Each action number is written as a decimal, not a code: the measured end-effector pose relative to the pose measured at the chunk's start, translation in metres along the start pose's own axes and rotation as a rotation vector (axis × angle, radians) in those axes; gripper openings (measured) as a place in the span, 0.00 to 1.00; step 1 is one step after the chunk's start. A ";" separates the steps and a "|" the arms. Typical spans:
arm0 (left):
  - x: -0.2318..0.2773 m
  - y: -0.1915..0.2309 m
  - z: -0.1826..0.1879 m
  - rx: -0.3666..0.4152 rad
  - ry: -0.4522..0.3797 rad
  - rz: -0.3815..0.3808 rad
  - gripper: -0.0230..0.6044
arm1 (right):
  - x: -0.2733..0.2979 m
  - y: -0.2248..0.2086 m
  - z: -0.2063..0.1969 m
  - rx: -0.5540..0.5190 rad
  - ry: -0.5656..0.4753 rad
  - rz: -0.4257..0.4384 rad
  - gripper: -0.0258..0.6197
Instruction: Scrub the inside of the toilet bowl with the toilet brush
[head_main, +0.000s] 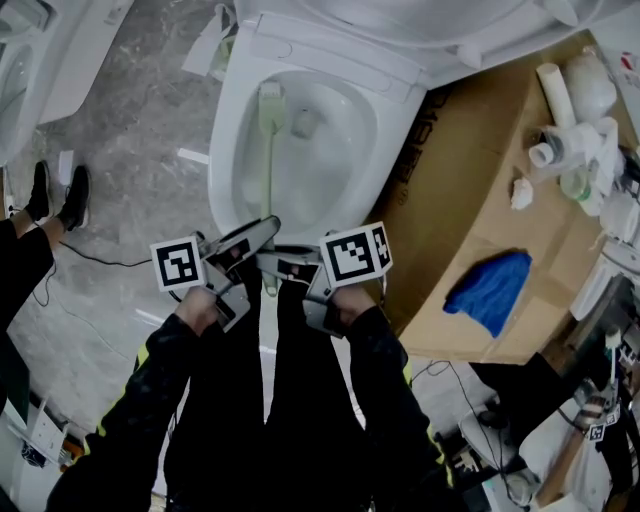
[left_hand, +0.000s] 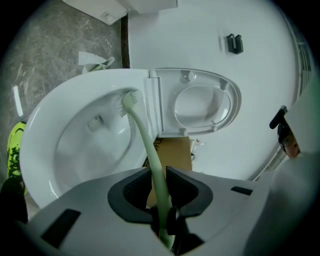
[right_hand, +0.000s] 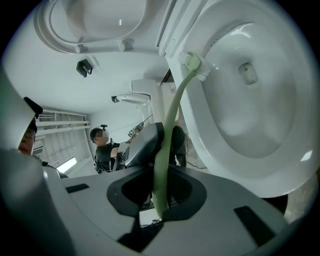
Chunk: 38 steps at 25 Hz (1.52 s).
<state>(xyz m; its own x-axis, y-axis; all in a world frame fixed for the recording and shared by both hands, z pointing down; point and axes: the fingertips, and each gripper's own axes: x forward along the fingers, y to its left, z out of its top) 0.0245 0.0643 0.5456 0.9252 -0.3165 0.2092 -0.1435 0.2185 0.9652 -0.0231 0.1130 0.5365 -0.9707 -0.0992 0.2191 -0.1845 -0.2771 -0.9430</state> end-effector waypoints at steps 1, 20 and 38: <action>0.002 0.000 0.001 0.004 0.003 -0.005 0.17 | -0.001 -0.001 0.002 -0.001 -0.005 -0.004 0.13; 0.035 0.003 0.007 0.068 0.116 -0.002 0.17 | -0.020 -0.014 0.028 0.006 -0.182 -0.018 0.13; 0.065 0.005 -0.015 0.079 0.241 -0.008 0.17 | -0.049 -0.024 0.030 0.045 -0.375 -0.017 0.13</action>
<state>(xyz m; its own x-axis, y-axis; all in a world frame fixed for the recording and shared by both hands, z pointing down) 0.0891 0.0589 0.5613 0.9822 -0.0864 0.1669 -0.1538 0.1408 0.9780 0.0334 0.0954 0.5555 -0.8421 -0.4350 0.3188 -0.1847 -0.3228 -0.9283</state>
